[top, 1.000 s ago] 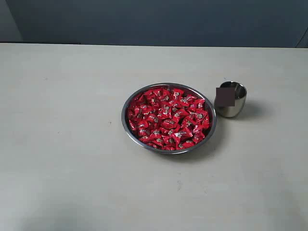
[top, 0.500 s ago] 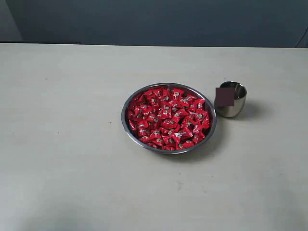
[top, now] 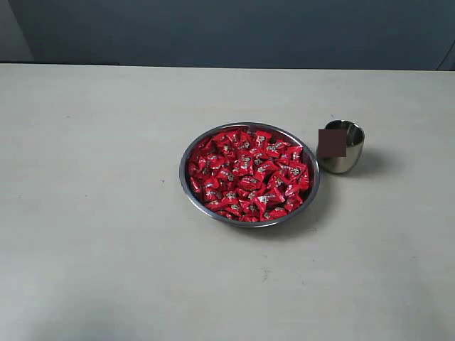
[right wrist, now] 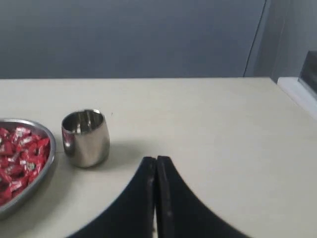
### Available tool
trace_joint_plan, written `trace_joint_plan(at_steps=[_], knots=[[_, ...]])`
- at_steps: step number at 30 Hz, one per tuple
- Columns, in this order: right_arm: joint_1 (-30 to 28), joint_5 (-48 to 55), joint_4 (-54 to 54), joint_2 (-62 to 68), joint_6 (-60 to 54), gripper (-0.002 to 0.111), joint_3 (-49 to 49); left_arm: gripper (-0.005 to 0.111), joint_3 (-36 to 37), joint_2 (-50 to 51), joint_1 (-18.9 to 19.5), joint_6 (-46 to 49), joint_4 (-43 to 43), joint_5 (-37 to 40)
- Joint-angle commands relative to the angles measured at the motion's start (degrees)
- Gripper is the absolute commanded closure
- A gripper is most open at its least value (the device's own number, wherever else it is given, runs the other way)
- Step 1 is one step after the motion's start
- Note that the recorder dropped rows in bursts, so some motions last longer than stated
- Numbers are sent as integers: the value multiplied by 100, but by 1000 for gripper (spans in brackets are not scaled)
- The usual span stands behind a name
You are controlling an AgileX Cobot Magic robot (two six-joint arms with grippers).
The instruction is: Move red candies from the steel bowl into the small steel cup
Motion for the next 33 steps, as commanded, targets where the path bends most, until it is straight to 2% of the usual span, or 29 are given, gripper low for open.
trace_joint_plan(at_steps=[1,7,13,23,33], knots=[[-26,-159,-20,-33,-3,109,-493,106,-48,-27,-31,-7,11,-28],[-16,-320,-20,-33,-3,109,-622,106,-48,-27,-31,-7,11,-28],[-16,-320,2,1074,-3,109,-703,106,-48,-27,-31,-7,11,-28],[-16,-308,2,2541,-3,109,-1896,106,-48,-27,-31,-7,11,-28],[-16,-333,2,2728,-3,109,-2277,106,-48,-27,-31,-7,11,-28]])
